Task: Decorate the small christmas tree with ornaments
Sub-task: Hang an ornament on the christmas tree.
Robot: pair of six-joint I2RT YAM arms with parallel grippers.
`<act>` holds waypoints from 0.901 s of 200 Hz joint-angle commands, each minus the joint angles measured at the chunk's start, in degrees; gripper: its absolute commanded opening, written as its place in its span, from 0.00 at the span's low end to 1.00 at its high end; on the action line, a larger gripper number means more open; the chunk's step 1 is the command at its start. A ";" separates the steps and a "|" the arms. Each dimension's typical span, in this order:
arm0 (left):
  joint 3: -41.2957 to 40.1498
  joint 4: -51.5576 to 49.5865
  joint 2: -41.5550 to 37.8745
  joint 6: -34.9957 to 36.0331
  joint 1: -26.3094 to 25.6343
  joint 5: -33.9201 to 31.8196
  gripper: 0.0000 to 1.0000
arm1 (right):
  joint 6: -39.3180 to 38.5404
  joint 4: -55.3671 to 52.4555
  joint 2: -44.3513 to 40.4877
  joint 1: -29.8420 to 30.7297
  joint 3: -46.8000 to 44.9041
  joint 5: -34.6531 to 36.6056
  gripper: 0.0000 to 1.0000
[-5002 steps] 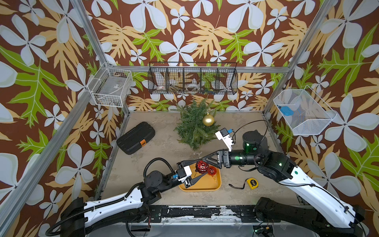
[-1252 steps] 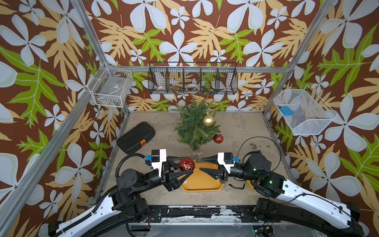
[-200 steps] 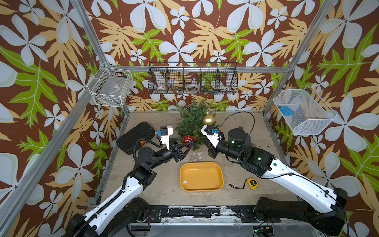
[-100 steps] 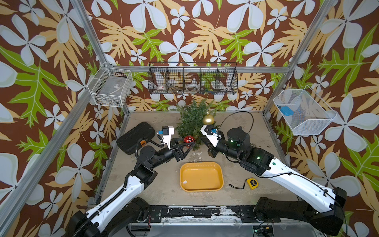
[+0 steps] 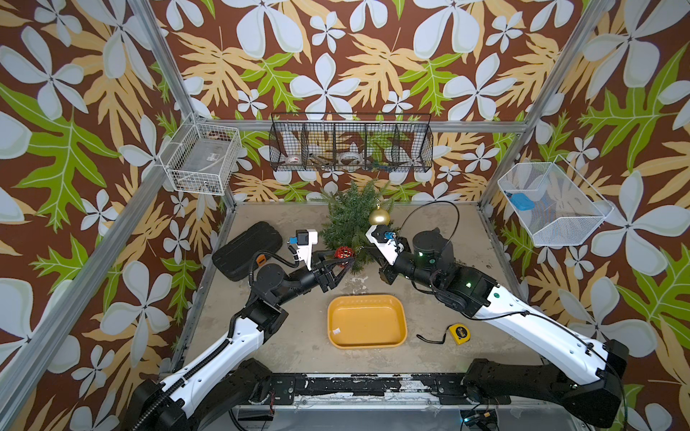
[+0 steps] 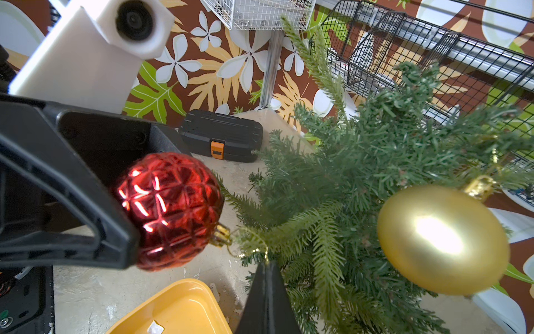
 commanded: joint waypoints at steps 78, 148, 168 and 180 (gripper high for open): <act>0.73 4.37 1.59 -0.50 1.91 1.73 0.42 | -1.13 0.80 2.24 -0.63 2.46 -1.33 0.00; -1.76 6.76 1.43 -2.24 2.74 3.59 0.42 | -1.13 0.14 2.00 -0.72 2.46 -2.09 0.00; -3.59 10.37 1.22 -3.82 2.77 6.58 0.47 | -1.13 0.73 1.48 -0.72 2.18 -3.60 0.00; -4.23 10.83 1.00 -4.15 2.79 7.74 0.50 | -1.15 1.13 1.22 -0.73 1.83 -4.61 0.00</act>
